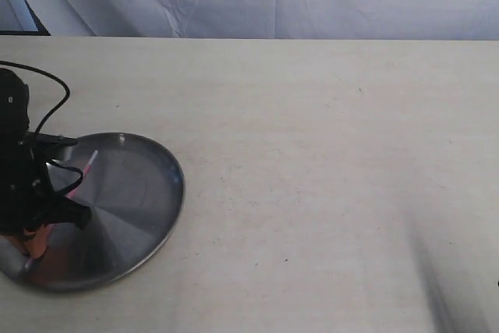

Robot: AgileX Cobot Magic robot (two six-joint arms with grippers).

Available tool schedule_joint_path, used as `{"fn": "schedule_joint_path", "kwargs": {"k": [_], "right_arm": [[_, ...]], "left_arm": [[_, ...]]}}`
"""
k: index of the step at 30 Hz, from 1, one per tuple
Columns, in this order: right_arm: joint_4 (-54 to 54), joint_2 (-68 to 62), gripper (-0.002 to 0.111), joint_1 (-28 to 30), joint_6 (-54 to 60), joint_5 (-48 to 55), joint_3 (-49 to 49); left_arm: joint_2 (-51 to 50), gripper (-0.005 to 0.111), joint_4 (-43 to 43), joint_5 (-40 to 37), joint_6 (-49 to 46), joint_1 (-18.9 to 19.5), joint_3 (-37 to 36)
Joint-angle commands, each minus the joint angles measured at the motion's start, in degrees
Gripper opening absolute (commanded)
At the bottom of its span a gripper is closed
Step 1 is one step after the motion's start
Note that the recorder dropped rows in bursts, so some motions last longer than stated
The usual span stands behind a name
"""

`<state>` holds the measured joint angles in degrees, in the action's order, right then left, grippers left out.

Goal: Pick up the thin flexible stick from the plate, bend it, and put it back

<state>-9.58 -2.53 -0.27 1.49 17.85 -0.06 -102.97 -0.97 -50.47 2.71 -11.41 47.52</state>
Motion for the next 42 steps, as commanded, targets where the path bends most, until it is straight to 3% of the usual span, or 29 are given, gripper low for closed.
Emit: {"fn": "schedule_joint_path", "kwargs": {"k": [1,10,13,16,19,25,27,31,33,38,42], "right_arm": [[0.1,0.4,0.0,0.3,0.0,-0.4,0.1],[0.1,0.4,0.0,0.3,0.0,-0.4,0.1],[5.1,0.4,0.0,0.3,0.0,-0.4,0.1],[12.9,0.4,0.0,0.3,0.3,-0.4,0.1],[13.2,0.4,0.0,0.3,0.2,-0.4,0.1],[14.8,0.4,0.0,0.3,0.1,-5.2,0.1],[8.2,0.4,0.0,0.3,-6.1,-12.8,0.1],[-20.3,0.4,0.0,0.2,-24.8,-27.7,0.1],[-30.6,0.4,0.0,0.2,-31.6,-28.4,0.1],[-30.9,-0.1,0.0,0.2,-33.5,-25.0,0.1],[-29.8,-1.2,0.0,0.2,-37.9,-20.9,-0.6]], "left_arm": [[1.7,0.0,-2.3,2.6,0.1,-0.2,-0.1],[4.9,0.0,-2.5,2.6,-0.2,-0.2,0.0],[5.0,0.0,-1.6,2.6,-0.5,-0.2,0.0],[5.2,0.0,4.6,2.6,-7.0,-0.2,0.0],[6.4,0.0,14.0,2.6,-15.7,-0.2,0.0],[10.0,0.0,17.1,2.6,-19.4,-0.2,0.0],[11.1,0.0,17.8,2.6,-19.8,-0.2,0.0],[12.9,0.0,19.5,2.7,-21.0,-0.2,0.0],[13.8,0.0,23.2,2.5,-24.3,-0.2,0.0],[16.4,0.0,32.3,1.5,-32.6,-0.2,0.0],[17.6,0.0,33.3,0.6,-34.2,-0.2,0.0]]}}
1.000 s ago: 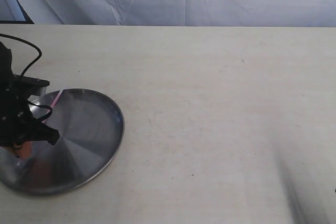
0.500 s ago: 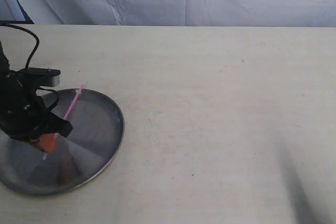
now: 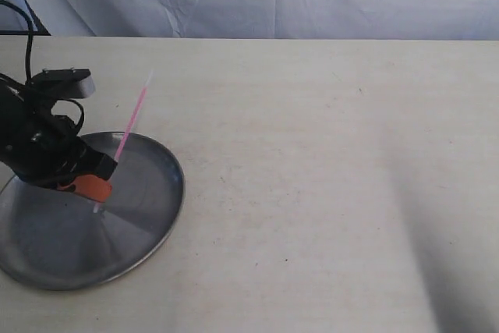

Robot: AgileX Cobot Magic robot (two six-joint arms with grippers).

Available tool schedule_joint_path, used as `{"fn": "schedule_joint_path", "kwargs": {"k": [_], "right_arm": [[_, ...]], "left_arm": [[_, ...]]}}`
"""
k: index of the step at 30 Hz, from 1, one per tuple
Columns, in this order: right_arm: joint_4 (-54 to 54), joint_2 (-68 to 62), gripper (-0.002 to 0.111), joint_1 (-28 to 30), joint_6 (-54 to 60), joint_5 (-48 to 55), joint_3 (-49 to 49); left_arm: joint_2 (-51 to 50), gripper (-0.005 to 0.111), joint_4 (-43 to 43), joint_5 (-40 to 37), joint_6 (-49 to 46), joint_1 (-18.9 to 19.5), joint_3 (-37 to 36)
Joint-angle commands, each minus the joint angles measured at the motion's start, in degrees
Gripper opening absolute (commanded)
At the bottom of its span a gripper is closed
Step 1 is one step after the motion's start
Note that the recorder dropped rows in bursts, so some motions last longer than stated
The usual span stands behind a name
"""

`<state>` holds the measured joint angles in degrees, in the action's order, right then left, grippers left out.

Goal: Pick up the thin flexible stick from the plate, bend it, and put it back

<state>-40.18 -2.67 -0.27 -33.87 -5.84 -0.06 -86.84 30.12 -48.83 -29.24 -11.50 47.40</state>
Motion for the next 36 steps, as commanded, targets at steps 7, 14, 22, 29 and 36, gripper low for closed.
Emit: {"fn": "schedule_joint_path", "kwargs": {"k": [7,14,22,29,36], "right_arm": [[9.9,-11.0,0.0,-1.5,-0.3,6.6,-10.3],[34.1,-40.6,0.0,-13.7,8.4,10.9,-38.3],[33.0,-76.2,0.001,-28.2,11.5,18.6,-62.1],[15.1,-83.9,0.026,-33.0,23.1,21.7,-67.3],[1.9,-85.9,0.056,-33.8,28.5,20.7,-67.6]], "left_arm": [[3.1,0.0,2.6,-1.4,-2.7,-0.1,0.1],[3.6,0.0,4.9,-1.1,-4.2,-0.1,0.1],[6.2,0.0,5.0,-1.3,-4.3,-0.1,0.1],[6.8,0.0,5.0,-1.3,-4.3,-0.1,0.1],[6.8,0.0,5.4,-1.2,-4.3,-0.1,0.1]]}}
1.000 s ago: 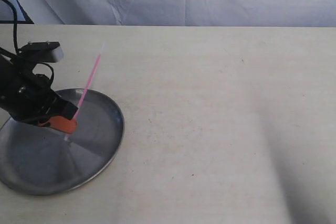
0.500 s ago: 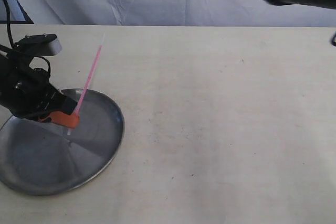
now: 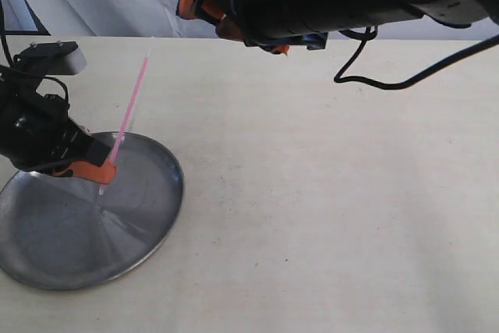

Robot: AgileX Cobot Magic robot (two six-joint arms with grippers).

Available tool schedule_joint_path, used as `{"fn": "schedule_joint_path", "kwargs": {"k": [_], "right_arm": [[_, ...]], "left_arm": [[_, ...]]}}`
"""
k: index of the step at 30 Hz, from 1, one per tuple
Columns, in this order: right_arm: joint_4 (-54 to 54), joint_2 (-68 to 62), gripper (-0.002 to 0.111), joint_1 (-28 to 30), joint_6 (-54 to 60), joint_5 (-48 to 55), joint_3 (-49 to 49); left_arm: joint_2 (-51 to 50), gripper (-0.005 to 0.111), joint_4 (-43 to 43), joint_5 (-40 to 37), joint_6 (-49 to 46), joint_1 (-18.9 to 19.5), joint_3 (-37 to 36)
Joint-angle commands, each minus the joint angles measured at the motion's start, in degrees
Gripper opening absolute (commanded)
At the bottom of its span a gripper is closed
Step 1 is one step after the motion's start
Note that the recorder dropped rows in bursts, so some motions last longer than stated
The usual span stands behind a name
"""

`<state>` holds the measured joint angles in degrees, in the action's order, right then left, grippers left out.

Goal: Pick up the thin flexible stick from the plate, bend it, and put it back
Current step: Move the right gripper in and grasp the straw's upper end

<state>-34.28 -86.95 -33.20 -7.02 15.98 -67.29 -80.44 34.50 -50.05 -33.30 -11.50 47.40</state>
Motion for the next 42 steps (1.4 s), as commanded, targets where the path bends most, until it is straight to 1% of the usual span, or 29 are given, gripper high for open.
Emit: {"fn": "schedule_joint_path", "kwargs": {"k": [1,8,11,17,28,38,39,40,41,42], "right_arm": [[-4.5,-2.4,0.055,-1.4,1.8,-1.9,-0.4],[-9.2,-8.7,0.055,-4.5,3.0,-9.8,-0.5],[-11.0,-10.9,0.055,-4.8,3.0,-11.1,-0.5],[-11.4,-13.5,0.055,-5.6,3.0,-13.8,-0.6],[-11.0,-17.7,0.055,-7.5,4.1,-12.3,-8.7],[-11.2,-23.5,0.055,-7.5,4.1,-12.7,-11.7],[-11.2,-23.5,0.053,-7.5,4.1,-12.9,-11.8],[-11.2,-23.5,0.046,-7.5,4.1,-13.2,-11.8],[-11.2,-23.5,0.039,-7.5,4.1,-13.3,-11.8],[-11.2,-23.5,0.027,-7.5,4.1,-13.3,-11.8]], "left_arm": [[0.4,0.0,1.1,0.0,-0.3,-0.1,0.1],[0.4,0.0,1.4,-0.1,-0.3,-0.1,0.1],[0.4,0.0,1.7,-0.2,-0.3,-0.1,0.1],[0.4,0.0,2.7,-0.7,-1.6,-0.1,0.1],[0.4,0.0,2.7,-0.7,-1.7,-0.1,0.1],[0.4,0.0,2.5,-0.7,-1.8,-0.1,0.1],[0.4,0.0,2.4,-0.7,-1.8,-0.1,0.1],[0.4,0.0,2.4,-0.7,-1.8,-0.1,0.1],[0.4,0.0,2.4,-0.7,-1.8,-0.1,0.1],[0.4,0.0,2.4,-0.7,-1.8,-0.1,0.1]]}}
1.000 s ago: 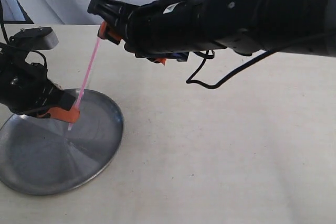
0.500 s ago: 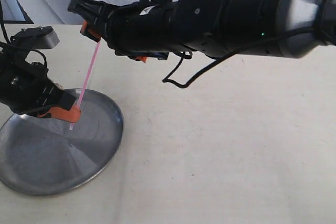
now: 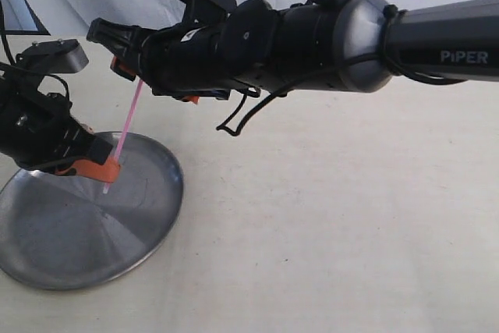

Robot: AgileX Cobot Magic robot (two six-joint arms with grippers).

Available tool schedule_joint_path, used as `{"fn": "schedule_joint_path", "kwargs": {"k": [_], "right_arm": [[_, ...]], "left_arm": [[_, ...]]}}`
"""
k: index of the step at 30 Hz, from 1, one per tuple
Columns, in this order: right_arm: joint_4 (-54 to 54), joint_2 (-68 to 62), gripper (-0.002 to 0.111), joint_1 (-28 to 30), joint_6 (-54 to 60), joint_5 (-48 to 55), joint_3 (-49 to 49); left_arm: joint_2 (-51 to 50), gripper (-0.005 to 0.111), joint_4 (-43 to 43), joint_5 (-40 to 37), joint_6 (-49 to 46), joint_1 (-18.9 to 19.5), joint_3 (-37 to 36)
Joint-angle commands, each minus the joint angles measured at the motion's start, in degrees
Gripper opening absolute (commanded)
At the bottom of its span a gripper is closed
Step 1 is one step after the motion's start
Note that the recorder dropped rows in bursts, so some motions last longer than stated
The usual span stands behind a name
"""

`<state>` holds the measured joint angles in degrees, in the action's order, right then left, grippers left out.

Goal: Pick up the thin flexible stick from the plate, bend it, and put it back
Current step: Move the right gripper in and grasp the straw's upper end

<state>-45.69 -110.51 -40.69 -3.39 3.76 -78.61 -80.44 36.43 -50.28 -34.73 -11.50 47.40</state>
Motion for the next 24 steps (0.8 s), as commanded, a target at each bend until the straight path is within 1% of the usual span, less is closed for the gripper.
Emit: {"fn": "schedule_joint_path", "kwargs": {"k": [1,2,3,8,10,13,17,19,21,24], "right_arm": [[0.2,0.1,0.015,0.0,0.5,-1.2,-0.5],[0.2,0.1,0.005,0.0,0.5,-1.2,-0.5],[0.2,0.1,0.0,0.0,0.5,-0.9,-0.5],[0.2,0.1,0.0,0.0,0.5,0.1,-0.5],[0.3,0.1,0.0,0.0,0.5,0.9,-0.5],[0.2,0.1,0.0,0.0,0.5,1.7,-0.5],[0.2,0.5,0.0,0.0,0.2,1.7,-0.5],[0.0,0.9,0.0,0.0,0.1,1.7,-0.5],[0.0,1.4,0.0,0.0,-0.1,1.5,-0.5],[-1.4,2.3,0.0,0.0,-0.2,0.8,-0.5]], "left_arm": [[0.4,0.0,0.4,-0.5,-0.4,-0.1,0.1],[0.4,0.0,0.4,-0.7,-0.4,-0.1,0.1],[0.4,0.0,0.4,-0.7,-0.4,-0.1,0.1],[0.4,0.0,1.7,-0.5,-0.4,-0.1,0.1],[0.4,0.004,2.4,-0.5,-0.4,-0.1,0.1],[0.4,0.017,3.0,-0.5,-0.4,-0.1,0.1],[0.4,0.043,3.0,-0.2,-0.4,-0.1,0.1],[0.4,0.05,2.9,0.0,0.0,-0.1,0.0],[0.3,0.05,2.4,0.0,0.0,-0.1,-0.2],[-0.5,0.044,2.3,0.2,0.1,-0.1,-0.2]]}}
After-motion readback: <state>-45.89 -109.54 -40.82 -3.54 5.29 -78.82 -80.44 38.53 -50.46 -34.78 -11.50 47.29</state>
